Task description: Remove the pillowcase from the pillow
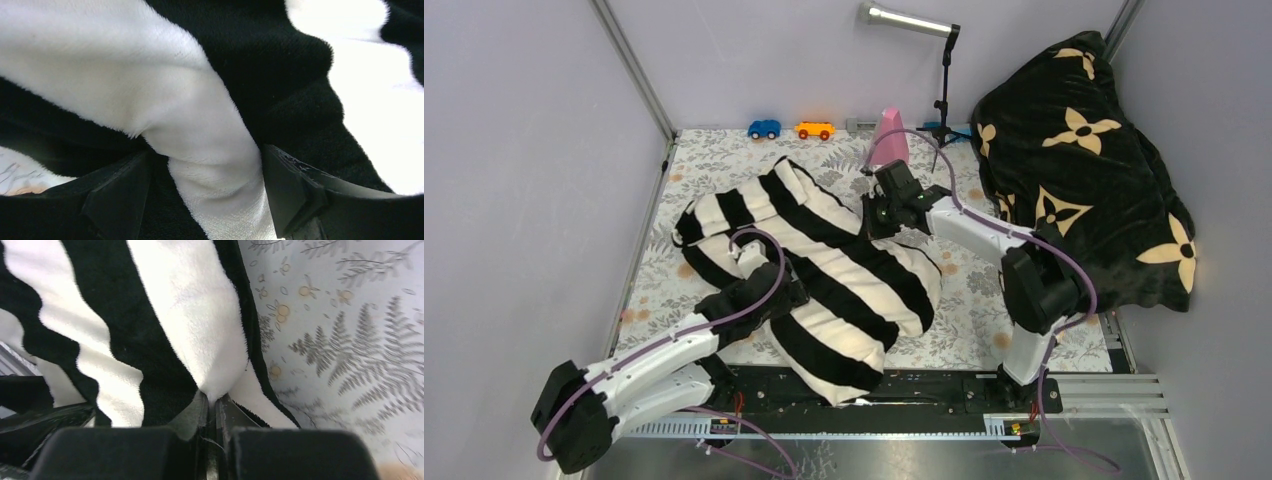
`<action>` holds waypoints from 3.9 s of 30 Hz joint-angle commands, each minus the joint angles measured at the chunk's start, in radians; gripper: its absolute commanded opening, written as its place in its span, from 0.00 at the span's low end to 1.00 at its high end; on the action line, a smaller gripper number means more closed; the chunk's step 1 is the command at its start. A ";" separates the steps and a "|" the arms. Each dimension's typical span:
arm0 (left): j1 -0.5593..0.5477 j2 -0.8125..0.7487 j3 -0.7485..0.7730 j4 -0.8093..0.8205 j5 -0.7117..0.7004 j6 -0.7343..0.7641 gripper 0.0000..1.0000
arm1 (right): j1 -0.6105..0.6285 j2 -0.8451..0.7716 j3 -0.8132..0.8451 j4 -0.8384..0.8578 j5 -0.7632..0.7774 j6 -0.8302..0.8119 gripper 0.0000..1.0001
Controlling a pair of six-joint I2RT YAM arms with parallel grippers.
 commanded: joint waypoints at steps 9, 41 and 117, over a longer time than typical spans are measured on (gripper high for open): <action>-0.001 0.379 0.244 0.627 0.259 0.228 0.78 | 0.027 -0.279 0.315 -0.279 0.200 -0.064 0.00; 0.425 -0.202 0.404 -0.367 -0.154 0.106 0.99 | 0.506 -0.098 -0.055 0.065 -0.230 0.075 0.22; 0.426 0.159 0.102 0.311 0.387 0.254 0.77 | -0.080 -0.619 -0.371 0.017 0.230 0.085 1.00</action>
